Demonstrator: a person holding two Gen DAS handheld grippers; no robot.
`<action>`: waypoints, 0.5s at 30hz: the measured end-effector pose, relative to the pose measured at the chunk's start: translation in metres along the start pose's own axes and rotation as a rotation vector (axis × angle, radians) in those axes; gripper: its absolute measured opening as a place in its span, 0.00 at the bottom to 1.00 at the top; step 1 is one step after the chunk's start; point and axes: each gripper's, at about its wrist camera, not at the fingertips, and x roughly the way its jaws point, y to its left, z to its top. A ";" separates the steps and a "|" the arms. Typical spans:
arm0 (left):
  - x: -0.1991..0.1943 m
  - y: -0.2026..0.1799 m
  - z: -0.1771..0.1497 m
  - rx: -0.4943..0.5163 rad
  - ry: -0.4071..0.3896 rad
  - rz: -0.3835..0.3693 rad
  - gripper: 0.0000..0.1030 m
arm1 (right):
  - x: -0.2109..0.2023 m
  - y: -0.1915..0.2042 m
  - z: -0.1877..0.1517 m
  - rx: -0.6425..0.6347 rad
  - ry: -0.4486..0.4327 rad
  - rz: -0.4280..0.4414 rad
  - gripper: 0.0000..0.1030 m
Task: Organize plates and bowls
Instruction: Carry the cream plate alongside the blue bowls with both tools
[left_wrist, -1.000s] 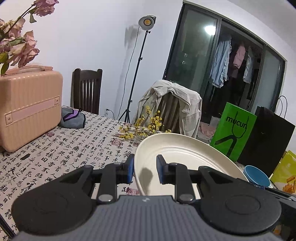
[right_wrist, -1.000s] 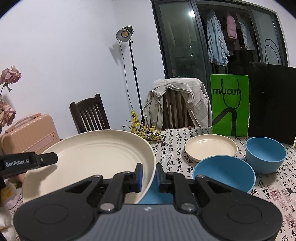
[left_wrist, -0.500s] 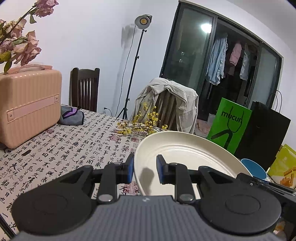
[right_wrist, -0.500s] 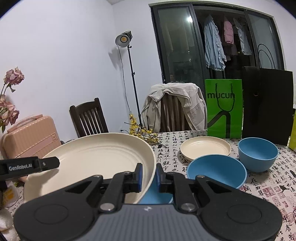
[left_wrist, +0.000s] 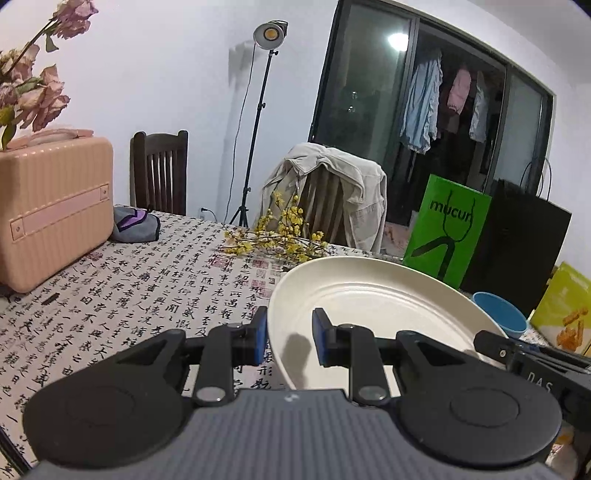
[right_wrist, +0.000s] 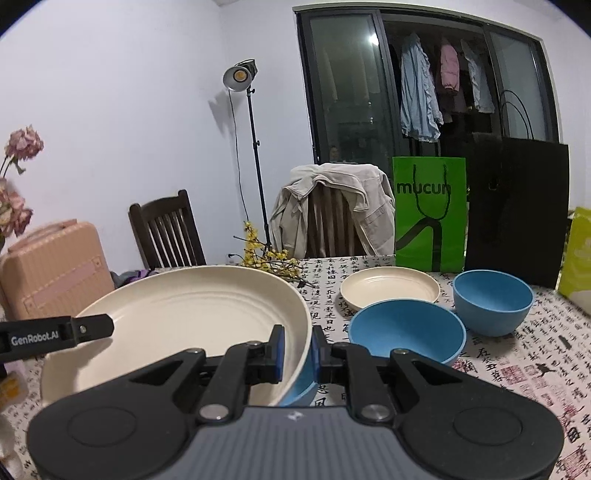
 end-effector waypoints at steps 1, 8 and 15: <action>0.000 -0.001 0.000 0.002 0.004 -0.002 0.23 | 0.000 0.000 0.000 -0.003 0.001 -0.001 0.14; -0.004 -0.013 -0.005 0.063 0.011 0.010 0.23 | -0.004 -0.005 0.001 -0.022 0.010 -0.011 0.14; -0.006 -0.027 -0.007 0.127 0.030 -0.004 0.23 | -0.012 -0.017 -0.001 0.011 0.024 -0.011 0.14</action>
